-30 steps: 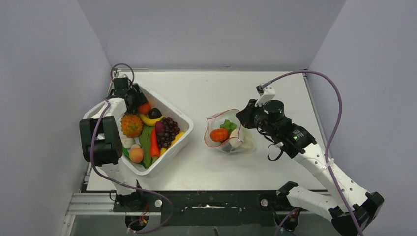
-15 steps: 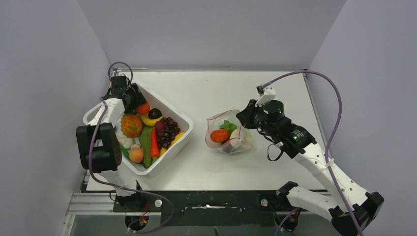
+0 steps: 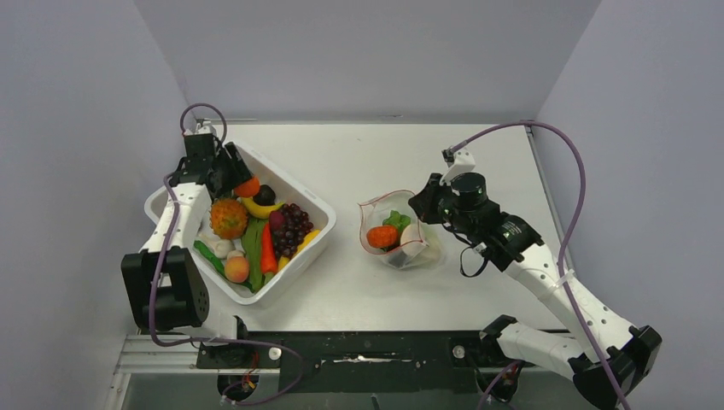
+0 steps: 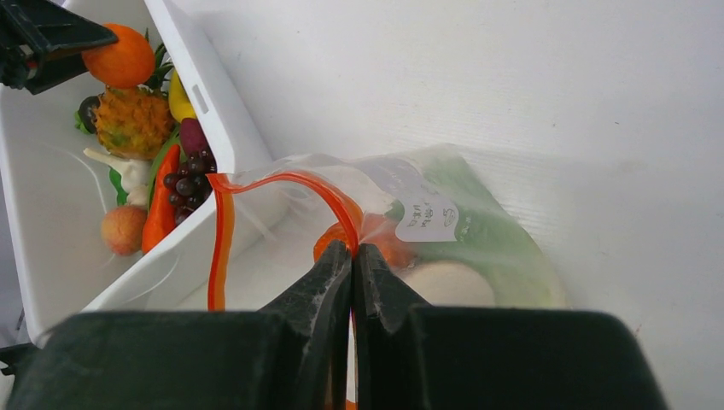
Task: Place the food in the zip-top bag and seal the zipper
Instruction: Pick up the fake fruit from the bin.
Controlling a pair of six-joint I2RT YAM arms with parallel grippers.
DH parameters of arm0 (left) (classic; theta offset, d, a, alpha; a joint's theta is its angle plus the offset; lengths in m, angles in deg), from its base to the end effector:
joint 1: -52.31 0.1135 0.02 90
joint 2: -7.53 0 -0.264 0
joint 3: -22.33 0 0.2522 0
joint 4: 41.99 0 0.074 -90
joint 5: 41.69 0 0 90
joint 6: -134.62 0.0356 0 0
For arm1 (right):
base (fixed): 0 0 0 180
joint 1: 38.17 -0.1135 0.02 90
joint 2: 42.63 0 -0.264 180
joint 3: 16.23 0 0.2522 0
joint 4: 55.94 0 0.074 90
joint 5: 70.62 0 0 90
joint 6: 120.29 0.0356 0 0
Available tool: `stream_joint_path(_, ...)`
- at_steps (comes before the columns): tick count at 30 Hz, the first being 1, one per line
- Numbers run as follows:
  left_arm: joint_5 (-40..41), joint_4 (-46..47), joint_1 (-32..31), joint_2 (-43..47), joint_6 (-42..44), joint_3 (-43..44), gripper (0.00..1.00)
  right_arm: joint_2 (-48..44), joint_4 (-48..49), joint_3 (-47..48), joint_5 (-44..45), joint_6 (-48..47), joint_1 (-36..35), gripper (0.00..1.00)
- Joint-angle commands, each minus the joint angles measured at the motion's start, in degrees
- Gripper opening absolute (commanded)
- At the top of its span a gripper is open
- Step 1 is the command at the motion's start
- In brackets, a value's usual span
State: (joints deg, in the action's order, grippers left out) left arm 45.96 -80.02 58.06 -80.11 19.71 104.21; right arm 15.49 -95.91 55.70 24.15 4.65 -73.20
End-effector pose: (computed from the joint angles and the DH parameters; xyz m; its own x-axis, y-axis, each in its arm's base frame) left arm 0.3376 0.0325 0.2761 -0.5947 -0.4829 -0.6428 -0.3541 0.8751 -0.3298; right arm 0.1849 0.1260 0.3496 -0.5885 0.2844 -0.7568 -0.2121 0.8490 0.4840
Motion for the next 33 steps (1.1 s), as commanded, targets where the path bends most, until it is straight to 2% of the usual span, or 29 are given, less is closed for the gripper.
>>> stream_joint_path(1,-1.8,0.3,-0.4,6.7,0.7,-1.5,0.33,1.1,3.7,3.3,1.1,0.7,-0.9,0.02)
stream_joint_path(12,-13.5,-1.3,-2.0,18.9,0.5,-6.8,0.33,2.8,4.3,4.2,1.6,1.3,-1.3,0.02)
stream_joint_path(18,-24.0,2.8,-3.6,25.2,-2.9,-9.8,0.33,3.0,4.2,5.0,2.3,1.8,-1.5,0.02)
stream_joint_path(25,-24.3,10.0,-12.3,32.1,-8.0,-12.0,0.32,3.1,3.9,5.3,1.9,2.4,-1.8,0.01)
stream_joint_path(33,-24.3,17.2,-23.0,32.3,-10.4,-12.8,0.31,3.0,4.2,4.8,1.2,3.1,-2.0,0.01)
